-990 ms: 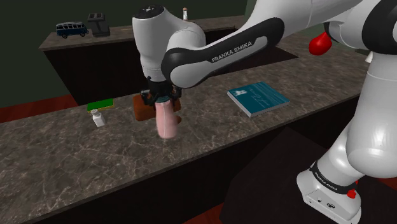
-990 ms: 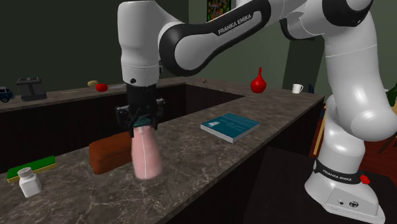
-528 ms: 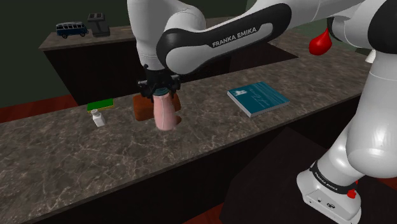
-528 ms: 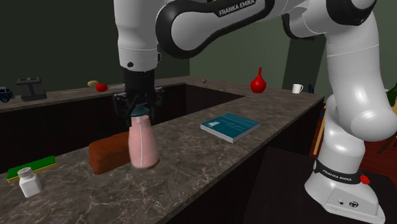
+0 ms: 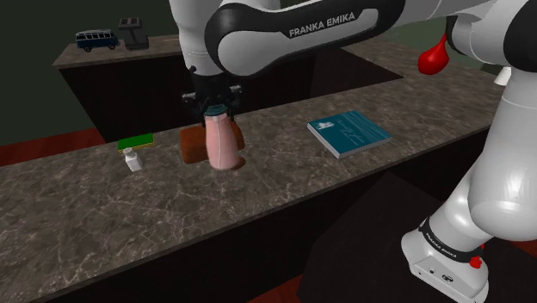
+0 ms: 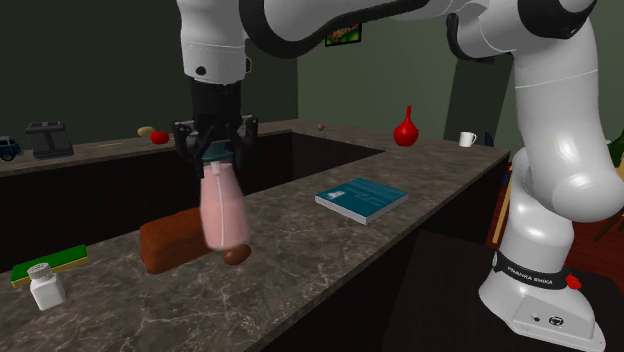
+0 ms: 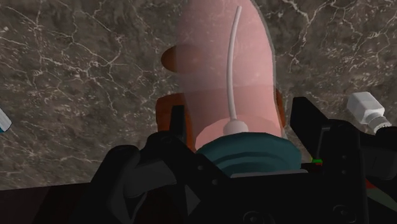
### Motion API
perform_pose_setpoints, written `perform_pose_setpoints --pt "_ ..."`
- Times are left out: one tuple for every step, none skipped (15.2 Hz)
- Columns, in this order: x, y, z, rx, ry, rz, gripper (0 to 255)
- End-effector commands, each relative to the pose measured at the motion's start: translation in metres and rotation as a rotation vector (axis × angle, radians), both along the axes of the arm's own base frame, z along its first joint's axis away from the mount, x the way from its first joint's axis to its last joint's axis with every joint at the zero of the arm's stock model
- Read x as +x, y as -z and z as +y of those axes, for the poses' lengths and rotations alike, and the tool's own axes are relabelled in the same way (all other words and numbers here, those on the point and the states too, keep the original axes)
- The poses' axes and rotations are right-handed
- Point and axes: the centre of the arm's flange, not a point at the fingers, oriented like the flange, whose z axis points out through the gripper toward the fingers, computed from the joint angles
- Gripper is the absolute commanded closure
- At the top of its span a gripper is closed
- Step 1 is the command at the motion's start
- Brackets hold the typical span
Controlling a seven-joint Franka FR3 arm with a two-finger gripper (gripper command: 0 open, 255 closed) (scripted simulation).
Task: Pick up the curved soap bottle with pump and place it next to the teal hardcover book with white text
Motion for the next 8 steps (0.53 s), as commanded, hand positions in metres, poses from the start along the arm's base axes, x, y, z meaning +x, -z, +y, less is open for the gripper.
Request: perform_pose_setpoints --pt "0.000 -0.012 0.000 0.000 0.000 0.000 255" --pt "0.000 -0.017 0.000 0.000 0.000 0.000 255" --pt "0.000 -0.022 0.000 0.000 0.000 0.000 255" --pt "0.000 -0.028 0.000 0.000 0.000 0.000 255" --pt "0.000 -0.033 0.000 0.000 0.000 0.000 255" --pt "0.000 -0.038 0.000 0.000 0.000 0.000 255" --pt "0.000 -0.043 0.000 0.000 0.000 0.000 255" --pt "0.000 -0.049 0.000 0.000 0.000 0.000 255"
